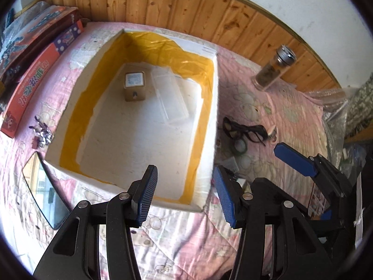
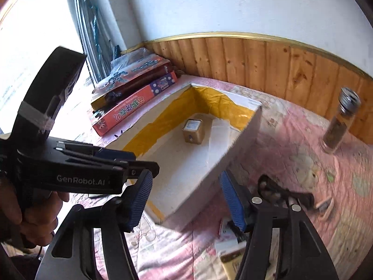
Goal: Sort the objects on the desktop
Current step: 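Return to the bedspread and grasp the gold drink carton with the right tool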
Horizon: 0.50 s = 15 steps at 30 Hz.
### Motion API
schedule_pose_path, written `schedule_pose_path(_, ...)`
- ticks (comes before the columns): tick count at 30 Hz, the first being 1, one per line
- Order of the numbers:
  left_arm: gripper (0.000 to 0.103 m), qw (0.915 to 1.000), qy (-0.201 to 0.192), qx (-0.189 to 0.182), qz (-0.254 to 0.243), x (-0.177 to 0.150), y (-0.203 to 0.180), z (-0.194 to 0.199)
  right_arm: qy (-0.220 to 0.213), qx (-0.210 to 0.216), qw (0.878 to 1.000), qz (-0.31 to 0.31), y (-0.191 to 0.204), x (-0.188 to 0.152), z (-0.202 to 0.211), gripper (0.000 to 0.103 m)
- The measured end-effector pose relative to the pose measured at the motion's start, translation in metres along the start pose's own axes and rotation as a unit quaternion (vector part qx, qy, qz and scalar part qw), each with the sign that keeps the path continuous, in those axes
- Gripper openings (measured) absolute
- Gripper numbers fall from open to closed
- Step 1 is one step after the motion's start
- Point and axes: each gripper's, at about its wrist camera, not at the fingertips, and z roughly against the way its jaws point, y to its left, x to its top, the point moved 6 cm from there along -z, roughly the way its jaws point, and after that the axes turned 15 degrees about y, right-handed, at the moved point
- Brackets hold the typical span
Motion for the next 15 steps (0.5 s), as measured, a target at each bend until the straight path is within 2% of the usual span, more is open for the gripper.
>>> schedule_pose_path(5,0.053,0.9988,0.023,-0.011,-0.042,-0.019,-0.036,-0.016,0.001,-0.003,0.998,-0.063,-0.03,-0.051,0.013,0.061)
schedule_pose_path(11,0.053,0.9946,0.058,-0.02,-0.084,-0.033,-0.07,-0.045,0.039,-0.02,0.988,-0.151,-0.077,-0.116,0.006,0.061)
schedule_pose_path(15,0.053,0.9915,0.086,-0.02,-0.096,-0.041,-0.083,-0.064,0.062,-0.037,0.98,-0.187,-0.097,-0.146,-0.006,0.061)
